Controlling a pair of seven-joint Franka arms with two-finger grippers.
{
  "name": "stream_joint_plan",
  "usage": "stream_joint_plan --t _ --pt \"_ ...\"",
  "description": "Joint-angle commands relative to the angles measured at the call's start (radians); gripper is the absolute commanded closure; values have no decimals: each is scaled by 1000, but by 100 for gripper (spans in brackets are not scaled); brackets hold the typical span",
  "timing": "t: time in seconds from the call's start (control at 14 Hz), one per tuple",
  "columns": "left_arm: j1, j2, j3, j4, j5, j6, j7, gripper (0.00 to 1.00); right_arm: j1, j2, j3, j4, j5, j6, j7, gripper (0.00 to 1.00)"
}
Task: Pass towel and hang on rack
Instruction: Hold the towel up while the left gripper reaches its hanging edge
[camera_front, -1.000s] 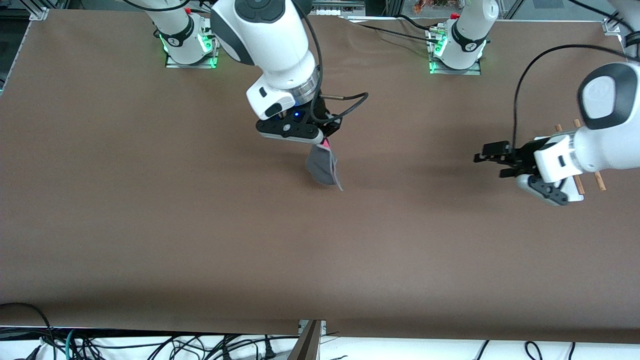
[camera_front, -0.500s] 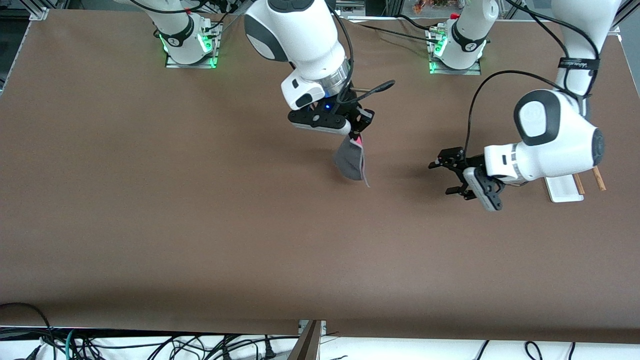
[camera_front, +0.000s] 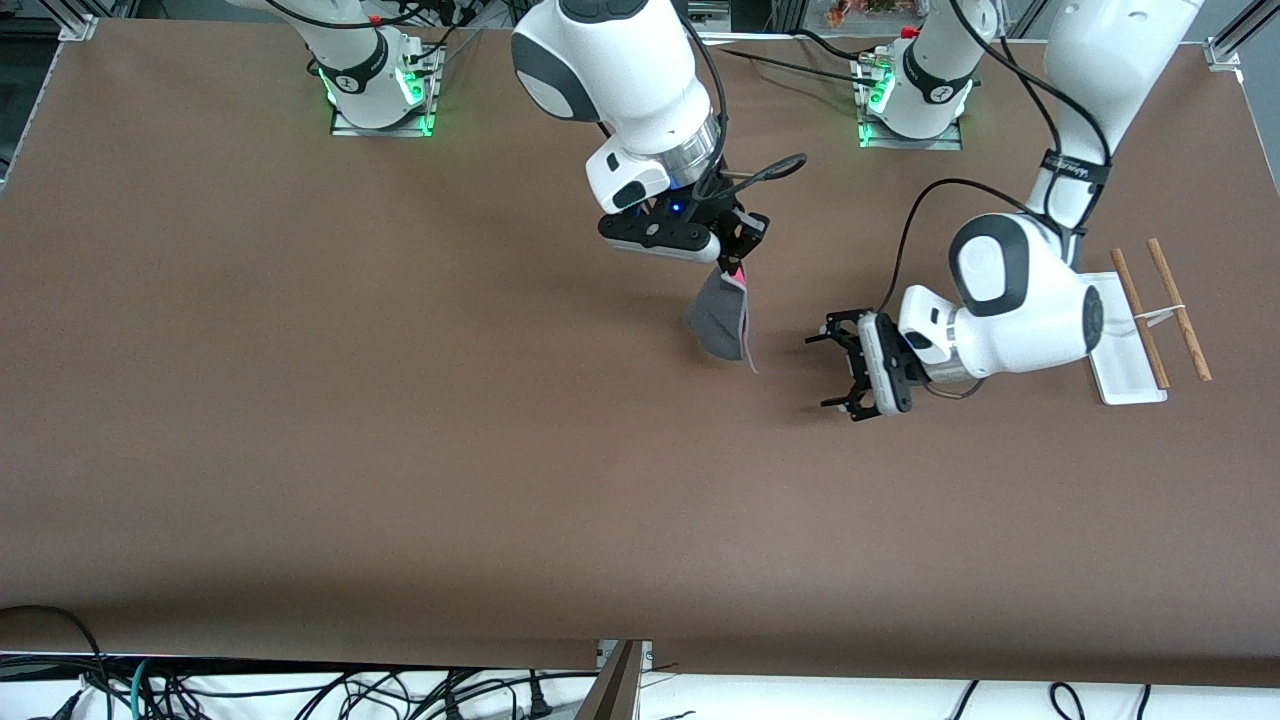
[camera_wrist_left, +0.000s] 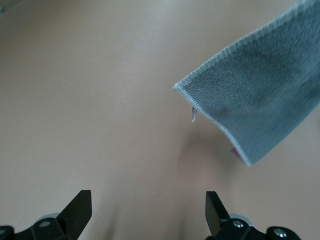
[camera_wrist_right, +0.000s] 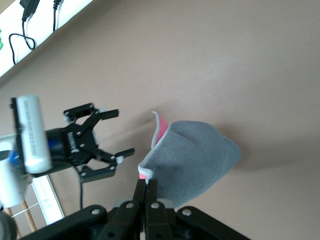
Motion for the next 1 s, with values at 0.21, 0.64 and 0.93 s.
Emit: stream_joint_plan --t 0.21,0.64,0.93 --pt "-90 -4 -17 56 110 81 110 0 15 3 -5 12 0 4 17 100" --pt "-92 -47 -79 59 165 72 102 0 21 9 -5 12 -3 9 16 100" --pt "-105 -45 -85 47 185 63 112 0 20 14 -5 12 -4 11 16 100"
